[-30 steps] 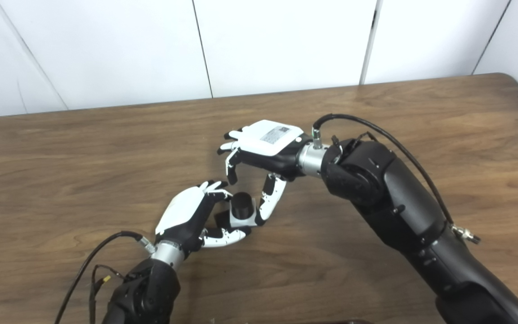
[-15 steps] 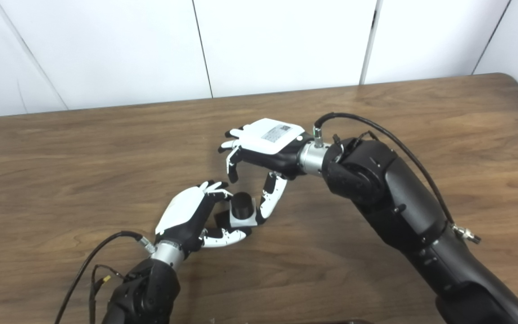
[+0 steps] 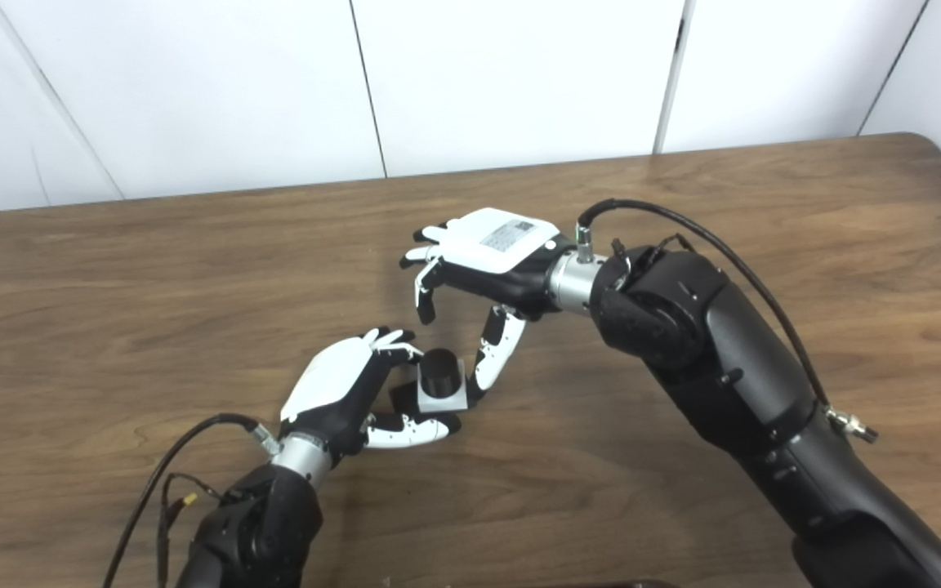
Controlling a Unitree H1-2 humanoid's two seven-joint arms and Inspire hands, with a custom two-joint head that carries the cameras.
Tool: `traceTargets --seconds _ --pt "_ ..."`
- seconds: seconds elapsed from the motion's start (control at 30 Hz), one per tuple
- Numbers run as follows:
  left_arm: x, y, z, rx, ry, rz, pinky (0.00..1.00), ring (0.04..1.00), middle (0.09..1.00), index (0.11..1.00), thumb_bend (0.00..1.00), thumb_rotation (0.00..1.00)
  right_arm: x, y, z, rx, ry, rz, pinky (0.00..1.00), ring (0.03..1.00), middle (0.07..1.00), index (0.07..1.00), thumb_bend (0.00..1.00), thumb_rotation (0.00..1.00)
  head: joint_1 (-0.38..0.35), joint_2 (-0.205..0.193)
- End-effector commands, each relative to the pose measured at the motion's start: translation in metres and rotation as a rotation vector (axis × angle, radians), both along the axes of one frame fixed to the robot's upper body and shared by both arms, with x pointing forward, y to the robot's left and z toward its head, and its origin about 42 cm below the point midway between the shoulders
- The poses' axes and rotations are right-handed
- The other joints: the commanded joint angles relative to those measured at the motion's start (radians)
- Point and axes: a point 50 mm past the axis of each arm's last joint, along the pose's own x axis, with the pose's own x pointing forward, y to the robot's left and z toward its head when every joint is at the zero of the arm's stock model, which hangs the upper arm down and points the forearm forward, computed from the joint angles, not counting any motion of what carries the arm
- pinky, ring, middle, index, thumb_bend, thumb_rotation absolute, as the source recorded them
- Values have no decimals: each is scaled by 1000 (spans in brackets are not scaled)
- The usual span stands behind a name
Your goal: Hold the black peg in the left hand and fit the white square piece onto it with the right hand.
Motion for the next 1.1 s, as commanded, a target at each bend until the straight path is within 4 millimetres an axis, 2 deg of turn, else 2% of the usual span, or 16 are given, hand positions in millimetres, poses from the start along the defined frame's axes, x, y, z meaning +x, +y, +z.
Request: traceTargets --seconds 0.0,0.63,0.87,1.07 --pt "1 4 0 35 18 8 1000 1000 948 791 786 454 1 -2 22 40 -76 6 1000 1000 937 639 962 358 1 1" --pt "0 4 1 30 46 12 1000 1000 985 946 839 443 4 -7 19 34 -69 -17 1000 1000 940 638 965 343 5 -7" --pt "-1 5 1 4 29 32 1000 1000 990 951 832 432 4 -7 18 26 -70 -12 1000 1000 941 641 959 351 7 -14" --pt "-3 6 9 -20 6 40 1000 1000 978 927 804 446 5 -9 14 33 -61 -23 1000 1000 940 640 966 344 17 -20"
